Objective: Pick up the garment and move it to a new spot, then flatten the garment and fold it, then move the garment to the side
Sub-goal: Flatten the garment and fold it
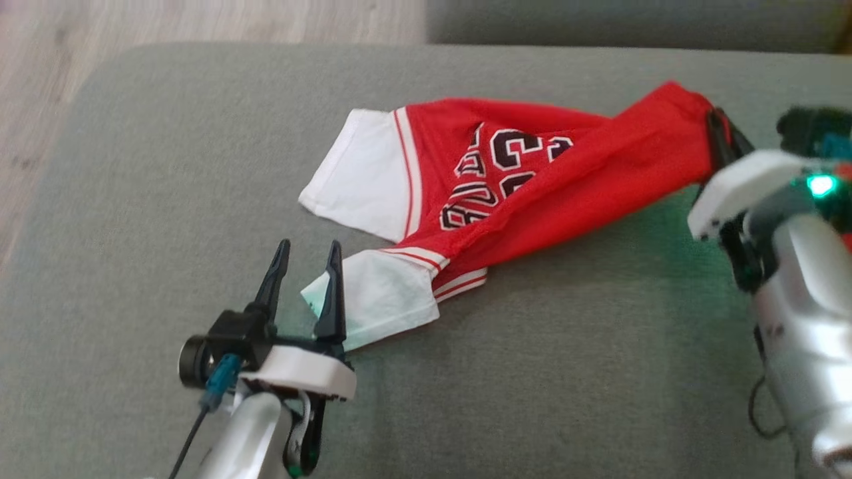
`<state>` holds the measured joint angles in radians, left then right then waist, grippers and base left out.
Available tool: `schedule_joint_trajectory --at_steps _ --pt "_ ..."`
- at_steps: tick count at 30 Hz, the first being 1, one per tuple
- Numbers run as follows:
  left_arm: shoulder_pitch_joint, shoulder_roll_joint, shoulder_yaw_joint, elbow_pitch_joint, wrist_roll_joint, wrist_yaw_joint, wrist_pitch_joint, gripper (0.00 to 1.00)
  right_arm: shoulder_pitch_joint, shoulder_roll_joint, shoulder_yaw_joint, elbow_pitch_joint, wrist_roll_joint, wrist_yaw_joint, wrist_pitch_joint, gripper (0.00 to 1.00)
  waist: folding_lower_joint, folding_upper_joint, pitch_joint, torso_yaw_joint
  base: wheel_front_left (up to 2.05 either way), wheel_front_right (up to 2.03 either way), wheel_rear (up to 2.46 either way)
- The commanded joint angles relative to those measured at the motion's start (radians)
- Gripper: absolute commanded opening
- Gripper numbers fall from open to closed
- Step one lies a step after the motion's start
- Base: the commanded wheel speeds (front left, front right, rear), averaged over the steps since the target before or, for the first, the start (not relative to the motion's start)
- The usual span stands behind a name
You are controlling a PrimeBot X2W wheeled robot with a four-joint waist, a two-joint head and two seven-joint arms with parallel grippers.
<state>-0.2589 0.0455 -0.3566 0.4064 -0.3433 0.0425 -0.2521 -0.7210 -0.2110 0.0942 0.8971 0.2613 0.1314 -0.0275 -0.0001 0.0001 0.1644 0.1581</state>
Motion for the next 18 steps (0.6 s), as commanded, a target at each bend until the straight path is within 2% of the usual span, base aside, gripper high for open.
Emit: schedule_joint_trajectory --at_steps 1,8,14,15,16,17,18 --pt "-0.004 0.005 0.037 -0.026 0.008 0.0 -0.01 1.0 0.013 -0.01 0.018 -0.04 0.009 -0.001 -0.017 0.0 0.0001 -0.0001 -0.035 -0.034 0.0 0.0 0.0" --pt "0.035 0.005 0.067 -0.019 0.027 -0.004 -0.01 1.0 0.227 0.007 -0.05 -0.233 0.01 -0.001 -0.063 0.0 0.0001 -0.0001 -0.098 -0.088 0.0 0.0 0.0" --pt "0.055 0.005 0.087 -0.016 0.044 -0.011 -0.01 1.0 0.431 0.089 -0.142 -0.458 -0.069 -0.001 -0.015 0.0 0.0001 -0.0001 -0.133 -0.121 0.0 0.0 0.0" --pt "0.058 0.005 0.088 -0.016 0.045 -0.012 -0.01 1.0 0.467 0.101 -0.155 -0.496 -0.087 -0.001 0.0 0.22 0.0001 -0.0001 -0.137 -0.125 0.0 0.0 0.0" --pt "0.06 0.005 0.089 -0.016 0.046 -0.013 -0.01 1.0 0.5 0.111 -0.164 -0.534 -0.109 -0.001 0.014 0.88 0.0001 -0.0001 -0.14 -0.128 0.0 0.0 0.0" --pt "0.061 0.005 0.09 -0.017 0.047 -0.013 -0.01 1.0 0.53 0.123 -0.18 -0.572 -0.122 -0.001 0.025 1.0 0.0001 -0.0001 -0.141 -0.131 0.0 0.0 0.0" --pt "0.061 0.005 0.092 -0.018 0.048 -0.013 -0.01 1.0 0.553 0.134 -0.192 -0.61 -0.128 -0.001 0.032 1.0 0.0001 -0.0001 -0.141 -0.134 0.0 0.0 0.0"
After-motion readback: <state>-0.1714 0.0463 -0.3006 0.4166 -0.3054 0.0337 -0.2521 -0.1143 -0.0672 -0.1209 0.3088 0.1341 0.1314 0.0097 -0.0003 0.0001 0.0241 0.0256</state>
